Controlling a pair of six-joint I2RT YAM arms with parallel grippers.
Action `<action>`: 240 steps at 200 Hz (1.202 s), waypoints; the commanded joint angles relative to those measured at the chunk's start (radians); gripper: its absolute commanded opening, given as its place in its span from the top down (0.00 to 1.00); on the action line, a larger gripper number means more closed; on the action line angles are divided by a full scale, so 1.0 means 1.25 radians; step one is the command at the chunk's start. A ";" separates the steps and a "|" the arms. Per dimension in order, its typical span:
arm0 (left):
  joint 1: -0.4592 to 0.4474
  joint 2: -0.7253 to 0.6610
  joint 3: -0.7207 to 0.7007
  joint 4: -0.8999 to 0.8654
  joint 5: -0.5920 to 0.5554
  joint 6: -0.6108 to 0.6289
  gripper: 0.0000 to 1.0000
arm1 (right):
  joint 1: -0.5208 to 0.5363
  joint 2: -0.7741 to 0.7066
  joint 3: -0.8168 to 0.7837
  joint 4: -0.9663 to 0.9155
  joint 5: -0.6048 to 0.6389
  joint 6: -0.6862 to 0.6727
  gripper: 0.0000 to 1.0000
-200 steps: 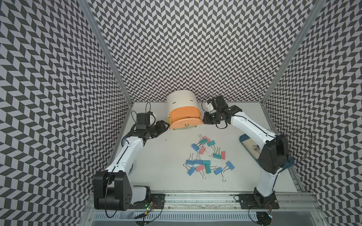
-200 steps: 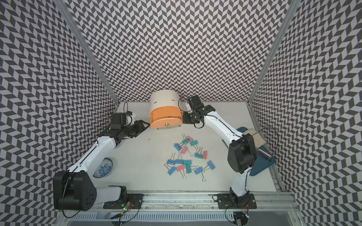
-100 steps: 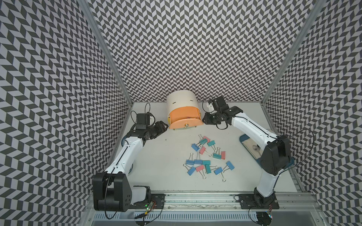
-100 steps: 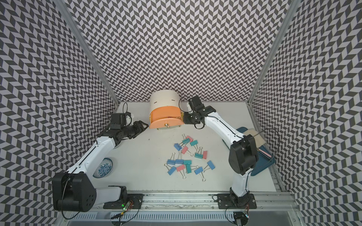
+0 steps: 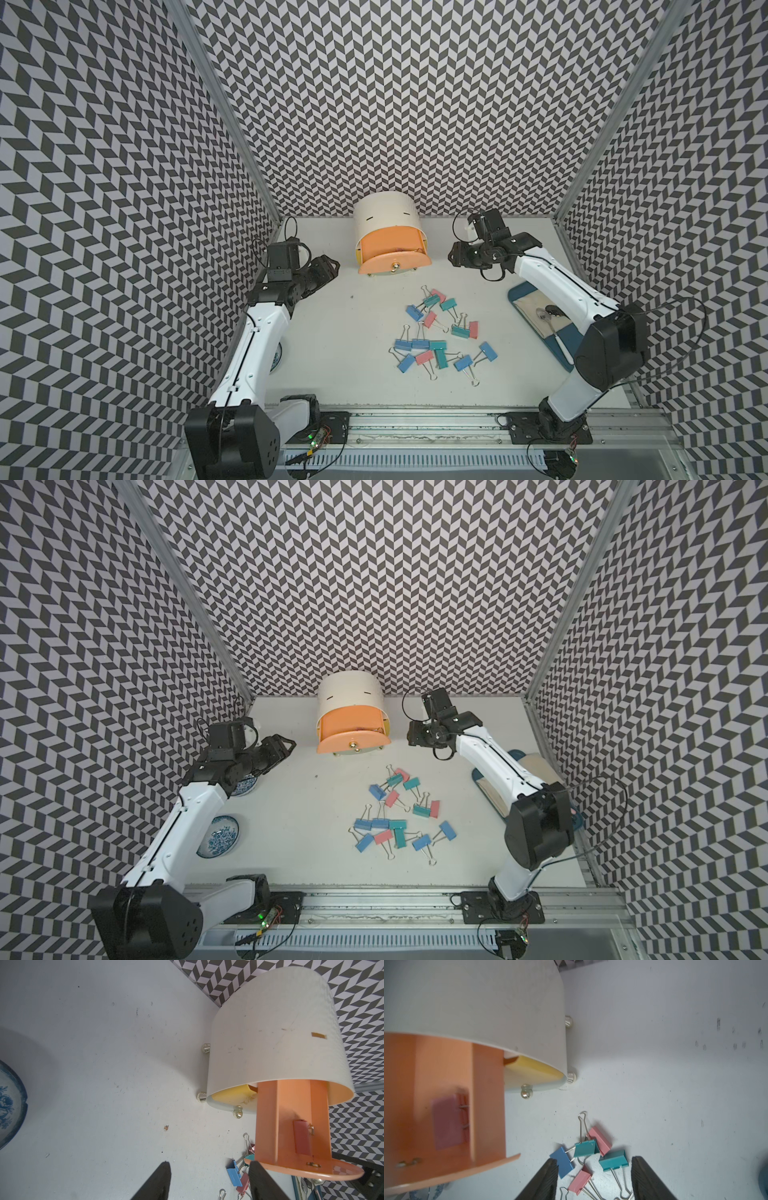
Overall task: Put the binder clips in the drawer according to color
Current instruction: Adjust the drawer in the storage box, then pick up the binder clip at the center of the board.
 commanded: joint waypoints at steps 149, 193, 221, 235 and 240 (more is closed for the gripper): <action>-0.274 -0.174 -0.356 0.136 0.071 -0.225 0.37 | 0.087 -0.138 -0.364 0.132 -0.112 -0.008 0.38; -0.287 -0.180 -0.355 0.133 0.066 -0.228 0.37 | 0.155 -0.107 -0.368 0.195 -0.126 -0.043 0.39; -0.287 -0.193 -0.351 0.116 0.061 -0.228 0.37 | 0.171 -0.101 -0.377 0.238 -0.109 -0.085 0.38; -0.287 -0.201 -0.351 0.108 0.060 -0.229 0.37 | 0.177 -0.095 -0.379 0.255 -0.096 -0.117 0.38; -0.287 -0.203 -0.350 0.104 0.058 -0.228 0.37 | 0.179 -0.092 -0.377 0.258 -0.091 -0.131 0.38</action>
